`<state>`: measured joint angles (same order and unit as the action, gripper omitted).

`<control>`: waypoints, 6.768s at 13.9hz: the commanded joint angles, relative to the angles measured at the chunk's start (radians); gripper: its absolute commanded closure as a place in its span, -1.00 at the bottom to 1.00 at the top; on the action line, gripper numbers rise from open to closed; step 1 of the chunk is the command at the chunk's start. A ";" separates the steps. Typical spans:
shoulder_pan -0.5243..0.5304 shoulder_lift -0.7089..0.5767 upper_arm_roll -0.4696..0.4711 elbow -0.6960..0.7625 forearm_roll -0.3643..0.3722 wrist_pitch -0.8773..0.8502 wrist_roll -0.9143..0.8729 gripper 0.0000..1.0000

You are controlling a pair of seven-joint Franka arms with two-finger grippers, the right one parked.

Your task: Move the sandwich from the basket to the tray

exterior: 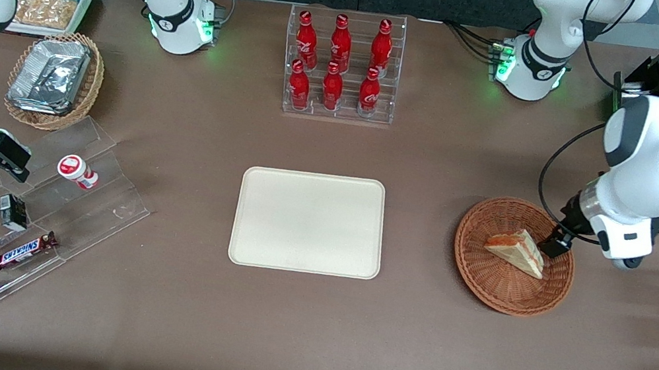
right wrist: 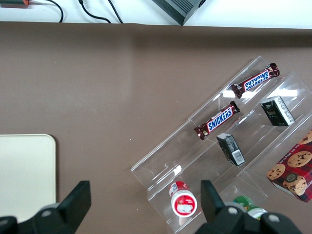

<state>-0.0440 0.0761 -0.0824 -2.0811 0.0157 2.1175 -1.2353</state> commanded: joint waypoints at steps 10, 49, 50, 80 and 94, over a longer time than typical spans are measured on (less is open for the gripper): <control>-0.007 0.155 0.004 -0.135 0.004 0.361 -0.191 -1.00; -0.540 0.708 -0.209 0.737 0.173 0.084 0.168 0.89; -0.554 0.738 -0.208 0.756 0.182 0.093 0.177 0.89; 0.025 0.055 -0.207 0.236 -0.036 -0.197 0.951 -1.00; 0.193 -0.165 -0.197 0.467 0.007 -0.617 1.160 -1.00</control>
<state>0.1395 -0.1003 -0.2730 -1.6533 0.0077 1.5286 -0.0880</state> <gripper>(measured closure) 0.000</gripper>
